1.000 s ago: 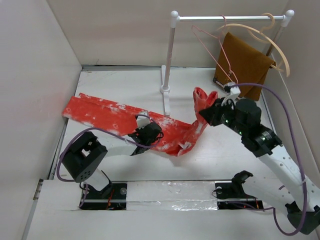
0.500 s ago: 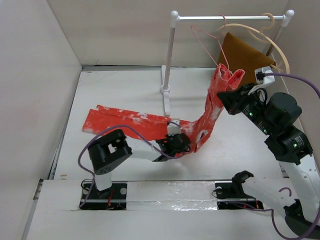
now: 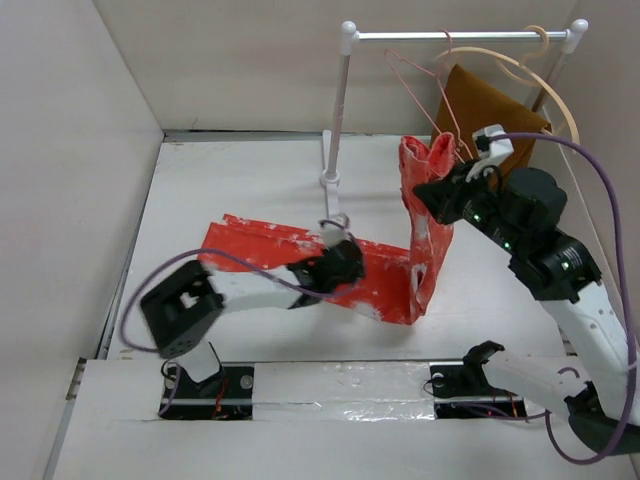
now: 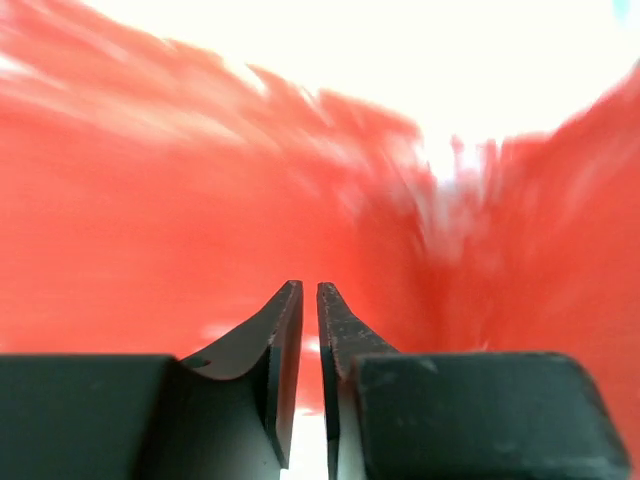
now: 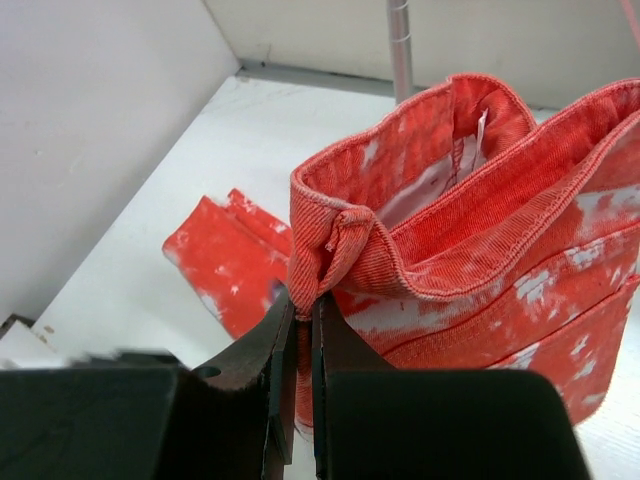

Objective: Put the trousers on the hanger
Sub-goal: Fold the trousers at the center of the board.

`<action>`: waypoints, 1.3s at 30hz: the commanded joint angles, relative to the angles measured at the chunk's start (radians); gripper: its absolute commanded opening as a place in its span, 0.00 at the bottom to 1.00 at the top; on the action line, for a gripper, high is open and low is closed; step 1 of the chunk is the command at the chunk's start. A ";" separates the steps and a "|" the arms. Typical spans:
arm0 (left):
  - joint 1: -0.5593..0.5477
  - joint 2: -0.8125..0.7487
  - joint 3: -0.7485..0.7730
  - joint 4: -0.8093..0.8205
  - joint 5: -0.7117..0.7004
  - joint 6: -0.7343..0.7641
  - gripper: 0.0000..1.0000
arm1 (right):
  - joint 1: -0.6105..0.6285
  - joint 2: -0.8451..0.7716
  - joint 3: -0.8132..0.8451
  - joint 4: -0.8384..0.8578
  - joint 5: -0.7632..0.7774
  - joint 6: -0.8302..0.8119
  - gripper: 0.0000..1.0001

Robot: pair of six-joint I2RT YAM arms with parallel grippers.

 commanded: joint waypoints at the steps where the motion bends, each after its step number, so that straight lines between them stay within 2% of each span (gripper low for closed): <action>1: 0.128 -0.341 -0.164 -0.003 -0.013 0.017 0.10 | 0.062 0.062 0.058 0.141 -0.009 0.000 0.00; 3: 0.201 -0.472 -0.235 -0.026 -0.017 0.022 0.10 | 0.089 0.107 0.080 0.169 0.024 0.003 0.00; 4: 0.228 -0.602 -0.296 -0.041 -0.019 0.025 0.10 | 0.117 0.154 0.092 0.178 0.028 0.003 0.00; 10: 0.430 -1.010 -0.366 -0.278 0.044 0.077 0.11 | 0.201 0.346 0.228 0.270 0.056 0.023 0.00; 14: 0.516 -1.137 -0.311 -0.406 0.076 0.132 0.11 | 0.263 0.521 0.377 0.295 0.091 0.032 0.00; 16: 0.525 -1.175 -0.252 -0.455 0.055 0.161 0.11 | 0.301 0.628 0.436 0.301 0.085 0.037 0.00; 20: 0.525 -1.236 -0.172 -0.544 -0.020 0.188 0.11 | 0.369 0.815 0.581 0.328 0.125 0.058 0.00; 24: 0.525 -1.283 -0.103 -0.596 -0.132 0.207 0.11 | 0.439 0.990 0.611 0.472 0.119 0.112 0.00; 25: 0.525 -1.296 -0.088 -0.604 -0.149 0.209 0.11 | 0.471 1.082 0.629 0.492 0.113 0.120 0.00; 27: 0.525 -1.309 -0.079 -0.636 -0.197 0.203 0.11 | 0.496 1.189 0.687 0.506 0.069 0.132 0.22; 29: 0.525 -1.336 -0.080 -0.656 -0.221 0.195 0.11 | 0.508 1.358 0.828 0.471 -0.022 0.144 0.49; 30: 0.525 -1.345 -0.085 -0.659 -0.241 0.183 0.12 | 0.508 1.400 0.876 0.413 -0.110 0.153 0.50; 31: 0.525 -1.365 -0.089 -0.662 -0.250 0.177 0.12 | 0.508 1.428 0.925 0.393 -0.140 0.156 0.52; 32: 0.525 -1.375 -0.100 -0.665 -0.260 0.171 0.12 | 0.508 1.432 0.904 0.394 -0.154 0.157 0.55; 33: 0.525 -1.390 -0.115 -0.655 -0.275 0.160 0.14 | 0.508 1.388 0.803 0.458 -0.157 0.157 0.60; 34: 0.525 -1.393 -0.125 -0.655 -0.278 0.155 0.14 | 0.508 1.353 0.802 0.489 -0.147 0.157 0.60; 35: 0.525 -1.392 -0.131 -0.638 -0.278 0.154 0.15 | 0.508 1.316 0.707 0.511 -0.133 0.153 0.68; 37: 0.525 -1.366 -0.157 -0.610 -0.254 0.148 0.17 | 0.479 1.207 0.623 0.533 -0.114 0.137 0.73; 39: 0.525 -1.330 -0.175 -0.572 -0.210 0.131 0.18 | 0.461 1.128 0.484 0.554 -0.101 0.123 0.71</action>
